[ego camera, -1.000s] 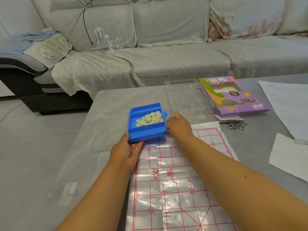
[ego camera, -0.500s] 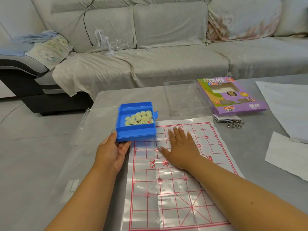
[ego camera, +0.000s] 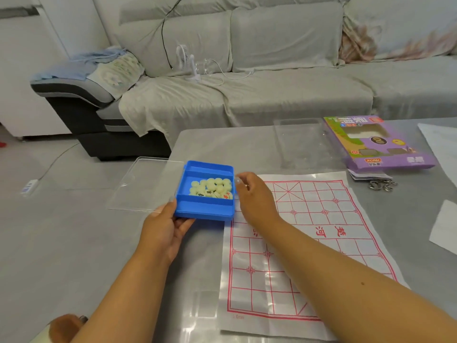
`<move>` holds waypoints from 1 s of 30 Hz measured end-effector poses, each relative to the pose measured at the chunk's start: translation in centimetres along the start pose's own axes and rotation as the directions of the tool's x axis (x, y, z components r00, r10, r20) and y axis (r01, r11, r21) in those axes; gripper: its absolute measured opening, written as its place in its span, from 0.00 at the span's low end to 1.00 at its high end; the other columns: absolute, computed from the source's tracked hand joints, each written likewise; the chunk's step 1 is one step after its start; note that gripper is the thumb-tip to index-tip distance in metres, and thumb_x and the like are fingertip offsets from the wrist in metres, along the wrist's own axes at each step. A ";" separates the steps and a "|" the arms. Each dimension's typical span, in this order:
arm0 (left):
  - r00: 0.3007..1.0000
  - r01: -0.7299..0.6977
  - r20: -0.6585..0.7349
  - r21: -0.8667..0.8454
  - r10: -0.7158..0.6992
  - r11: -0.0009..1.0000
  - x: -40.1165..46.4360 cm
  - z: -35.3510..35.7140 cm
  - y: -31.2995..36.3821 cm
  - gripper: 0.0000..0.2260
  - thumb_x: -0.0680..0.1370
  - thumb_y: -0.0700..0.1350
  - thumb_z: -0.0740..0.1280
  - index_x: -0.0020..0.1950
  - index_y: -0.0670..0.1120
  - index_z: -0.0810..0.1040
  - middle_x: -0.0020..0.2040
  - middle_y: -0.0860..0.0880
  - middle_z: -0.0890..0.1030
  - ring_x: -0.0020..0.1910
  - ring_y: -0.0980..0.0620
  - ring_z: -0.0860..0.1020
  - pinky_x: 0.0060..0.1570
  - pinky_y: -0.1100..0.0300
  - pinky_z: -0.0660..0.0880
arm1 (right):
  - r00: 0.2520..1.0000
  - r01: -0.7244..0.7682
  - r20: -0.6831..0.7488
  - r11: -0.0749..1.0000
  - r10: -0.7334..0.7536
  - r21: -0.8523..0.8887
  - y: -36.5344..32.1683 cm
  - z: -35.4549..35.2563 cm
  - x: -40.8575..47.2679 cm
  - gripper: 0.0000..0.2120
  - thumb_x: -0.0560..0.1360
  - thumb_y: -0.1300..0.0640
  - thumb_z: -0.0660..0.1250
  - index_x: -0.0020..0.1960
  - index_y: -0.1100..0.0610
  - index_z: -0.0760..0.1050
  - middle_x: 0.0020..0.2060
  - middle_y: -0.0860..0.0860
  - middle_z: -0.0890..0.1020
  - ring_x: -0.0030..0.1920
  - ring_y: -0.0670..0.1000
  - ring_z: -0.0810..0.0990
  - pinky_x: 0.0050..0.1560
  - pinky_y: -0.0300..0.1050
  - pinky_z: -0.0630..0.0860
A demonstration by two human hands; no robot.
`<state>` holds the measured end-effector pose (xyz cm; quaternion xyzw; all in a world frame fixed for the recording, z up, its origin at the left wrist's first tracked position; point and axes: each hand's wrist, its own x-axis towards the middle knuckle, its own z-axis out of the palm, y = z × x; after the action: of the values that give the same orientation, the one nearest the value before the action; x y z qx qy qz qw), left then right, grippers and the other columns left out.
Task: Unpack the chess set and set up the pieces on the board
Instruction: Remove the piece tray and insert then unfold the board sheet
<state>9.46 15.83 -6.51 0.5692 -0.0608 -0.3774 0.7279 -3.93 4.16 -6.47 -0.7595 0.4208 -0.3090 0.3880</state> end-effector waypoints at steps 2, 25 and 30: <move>1.000 0.027 -0.010 -0.023 -0.028 0.999 0.1 -0.6 0.2 0.09 0.82 0.43 0.60 0.58 0.42 0.76 0.53 0.42 0.82 0.49 0.47 0.82 0.43 0.53 0.80 | 0.993 0.096 0.071 0.991 -0.090 -0.090 -0.8 1.2 0.7 0.16 0.80 0.48 0.56 0.64 0.54 0.70 0.61 0.49 0.75 0.61 0.48 0.72 0.59 0.39 0.67; 0.996 0.034 -0.077 -0.184 -0.049 0.982 4.2 -5.2 0.5 0.08 0.82 0.39 0.58 0.50 0.38 0.76 0.47 0.40 0.82 0.43 0.46 0.83 0.43 0.51 0.82 | 0.826 0.537 0.499 0.633 -0.261 -0.557 -4.4 11.8 5.6 0.22 0.78 0.37 0.49 0.52 0.53 0.72 0.49 0.53 0.77 0.51 0.55 0.74 0.47 0.51 0.66; 0.994 0.050 -0.089 -0.196 -0.069 0.979 4.5 -4.9 0.4 0.07 0.82 0.39 0.58 0.52 0.39 0.76 0.48 0.40 0.81 0.46 0.45 0.82 0.40 0.52 0.82 | 0.809 0.562 0.499 0.659 -0.311 -0.500 -4.0 11.6 6.2 0.21 0.78 0.37 0.51 0.41 0.52 0.69 0.38 0.49 0.74 0.40 0.50 0.72 0.39 0.46 0.64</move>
<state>15.36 16.94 -9.34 0.5148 0.0280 -0.3756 0.7701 9.68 3.89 -8.08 -0.9670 0.2186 -0.0873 0.0971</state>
